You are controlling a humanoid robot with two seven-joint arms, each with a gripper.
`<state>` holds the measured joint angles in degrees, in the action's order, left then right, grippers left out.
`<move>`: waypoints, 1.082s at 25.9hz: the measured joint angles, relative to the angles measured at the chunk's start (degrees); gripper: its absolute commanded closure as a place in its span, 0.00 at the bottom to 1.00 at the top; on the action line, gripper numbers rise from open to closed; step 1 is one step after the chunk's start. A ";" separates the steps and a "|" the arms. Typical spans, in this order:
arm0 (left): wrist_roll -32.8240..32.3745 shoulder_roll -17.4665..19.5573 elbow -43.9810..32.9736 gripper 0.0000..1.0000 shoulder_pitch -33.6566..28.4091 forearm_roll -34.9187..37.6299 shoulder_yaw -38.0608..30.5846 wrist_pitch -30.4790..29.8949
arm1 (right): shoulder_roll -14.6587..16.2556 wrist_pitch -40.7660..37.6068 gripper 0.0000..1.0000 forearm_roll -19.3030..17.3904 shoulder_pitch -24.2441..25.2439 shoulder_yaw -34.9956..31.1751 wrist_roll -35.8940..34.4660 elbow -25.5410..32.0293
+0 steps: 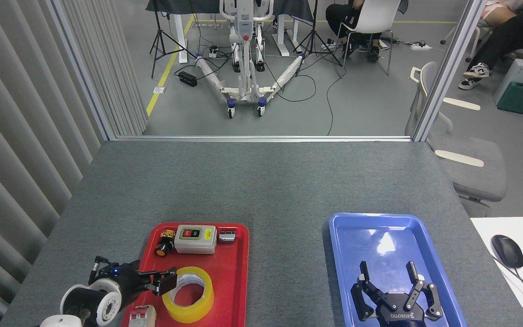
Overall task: Place and move tape with both arms
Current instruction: 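Close the left gripper on the yellow tape roll's rim, then lift the tape roll with the left gripper toward the right gripper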
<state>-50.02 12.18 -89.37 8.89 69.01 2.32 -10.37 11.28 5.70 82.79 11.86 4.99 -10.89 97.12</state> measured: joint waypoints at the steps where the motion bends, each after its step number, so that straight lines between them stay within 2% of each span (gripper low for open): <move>1: -0.38 -0.02 0.10 0.02 0.23 0.31 0.45 -0.10 | 0.01 0.00 0.00 0.00 0.04 -0.04 0.00 0.00; 7: -1.05 -0.10 0.80 0.02 1.45 1.42 2.46 -1.05 | -0.05 0.03 0.00 0.00 0.24 -0.15 0.01 0.00; 19: -4.20 -0.44 4.79 0.04 3.54 1.65 4.05 -9.48 | -0.02 0.08 0.00 0.00 0.40 -0.24 0.16 0.00; 21: -4.60 -0.61 6.20 0.19 4.13 1.65 4.32 -9.97 | -0.17 0.08 0.00 0.00 0.47 -0.21 0.18 0.00; 25: -4.92 -0.89 9.39 0.32 5.55 1.66 4.59 -10.67 | -0.45 0.03 0.00 0.00 0.84 -0.17 0.14 0.01; 28: -4.94 -0.99 10.70 0.60 6.13 1.64 4.64 -10.67 | -0.55 0.03 0.00 0.00 1.08 -0.19 0.05 0.00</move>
<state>-54.96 11.20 -78.67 15.02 70.65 6.96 -21.05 10.73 5.73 82.79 12.94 4.79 -10.84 97.13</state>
